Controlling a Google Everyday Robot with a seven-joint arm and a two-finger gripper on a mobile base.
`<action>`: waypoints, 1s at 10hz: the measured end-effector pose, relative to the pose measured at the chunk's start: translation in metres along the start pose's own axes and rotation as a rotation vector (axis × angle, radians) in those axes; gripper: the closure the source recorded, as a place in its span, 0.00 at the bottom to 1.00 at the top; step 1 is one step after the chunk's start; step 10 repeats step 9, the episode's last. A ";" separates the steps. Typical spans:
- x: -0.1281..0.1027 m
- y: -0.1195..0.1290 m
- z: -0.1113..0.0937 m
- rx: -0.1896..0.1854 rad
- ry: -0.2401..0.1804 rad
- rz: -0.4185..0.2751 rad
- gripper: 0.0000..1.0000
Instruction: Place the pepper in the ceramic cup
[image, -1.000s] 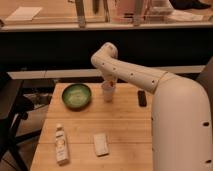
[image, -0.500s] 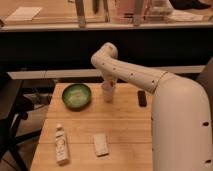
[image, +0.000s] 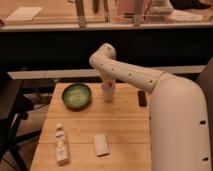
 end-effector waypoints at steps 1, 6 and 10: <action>-0.001 0.000 0.001 0.004 -0.004 -0.002 0.27; -0.010 -0.009 0.011 0.036 -0.047 -0.022 0.20; -0.013 -0.012 0.014 0.043 -0.061 -0.025 0.21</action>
